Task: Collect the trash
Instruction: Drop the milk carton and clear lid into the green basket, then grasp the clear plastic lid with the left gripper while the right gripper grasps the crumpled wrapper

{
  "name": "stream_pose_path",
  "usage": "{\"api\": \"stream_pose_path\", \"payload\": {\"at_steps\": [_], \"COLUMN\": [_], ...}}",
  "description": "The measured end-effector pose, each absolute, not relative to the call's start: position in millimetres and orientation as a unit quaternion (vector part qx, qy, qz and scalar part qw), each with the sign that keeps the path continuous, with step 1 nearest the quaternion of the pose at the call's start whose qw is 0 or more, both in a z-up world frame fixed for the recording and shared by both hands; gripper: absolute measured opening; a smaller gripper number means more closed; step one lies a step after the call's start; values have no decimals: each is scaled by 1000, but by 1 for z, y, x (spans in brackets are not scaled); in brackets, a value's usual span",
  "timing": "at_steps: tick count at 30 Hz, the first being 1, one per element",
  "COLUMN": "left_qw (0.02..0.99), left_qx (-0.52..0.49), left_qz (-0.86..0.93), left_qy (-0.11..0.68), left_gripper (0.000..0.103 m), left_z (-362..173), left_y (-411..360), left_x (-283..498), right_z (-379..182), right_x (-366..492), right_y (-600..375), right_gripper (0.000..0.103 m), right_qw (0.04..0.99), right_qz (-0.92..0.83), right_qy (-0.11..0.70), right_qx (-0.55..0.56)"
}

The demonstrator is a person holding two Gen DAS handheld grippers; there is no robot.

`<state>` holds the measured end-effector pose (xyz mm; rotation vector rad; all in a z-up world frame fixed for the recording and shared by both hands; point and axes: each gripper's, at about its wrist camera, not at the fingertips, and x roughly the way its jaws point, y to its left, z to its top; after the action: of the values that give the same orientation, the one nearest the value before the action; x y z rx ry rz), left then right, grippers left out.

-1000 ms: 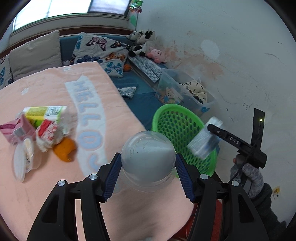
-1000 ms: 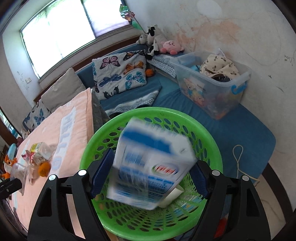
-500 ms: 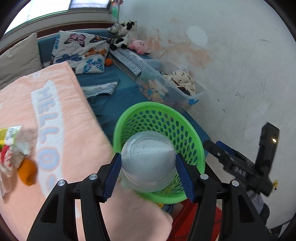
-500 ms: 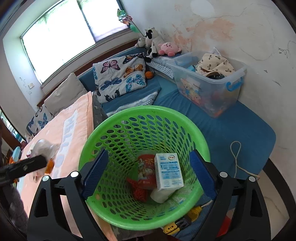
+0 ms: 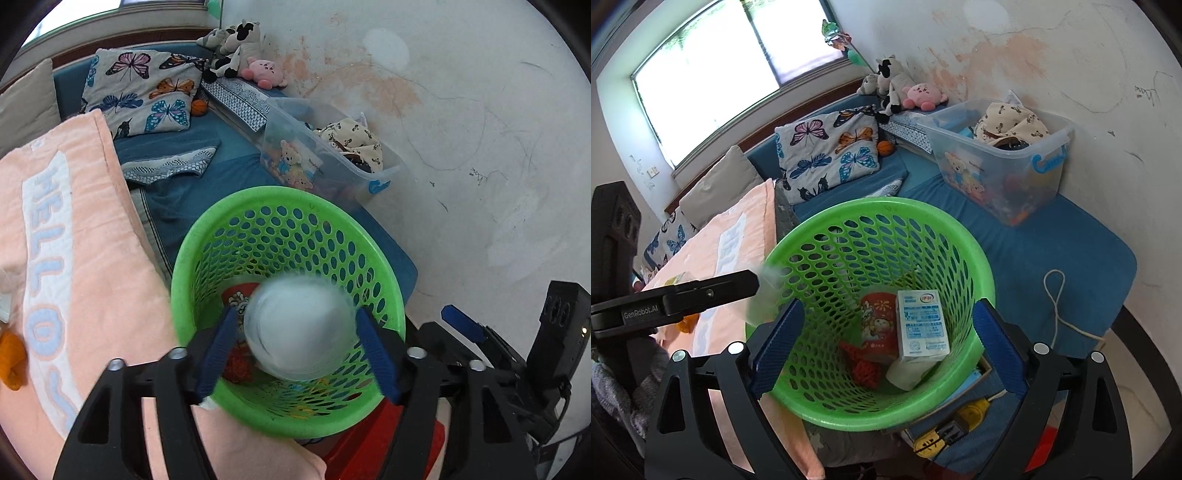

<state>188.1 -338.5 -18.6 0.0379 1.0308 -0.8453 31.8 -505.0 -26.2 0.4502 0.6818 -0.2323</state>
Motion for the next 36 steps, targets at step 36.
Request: {"api": "stream_pose_path", "payload": {"at_steps": [36], "left_qw": [889], "left_qx": [-21], "left_qz": [-148], "left_qy": [434], "left_gripper": [74], "left_z": [-11], "left_y": [-53], "left_x": [197], "right_z": [8], "right_x": [100], "right_y": [-355], "right_gripper": [96], "right_qw": [928], "right_qz": [47], "right_qy": [341], "right_qx": [140]}}
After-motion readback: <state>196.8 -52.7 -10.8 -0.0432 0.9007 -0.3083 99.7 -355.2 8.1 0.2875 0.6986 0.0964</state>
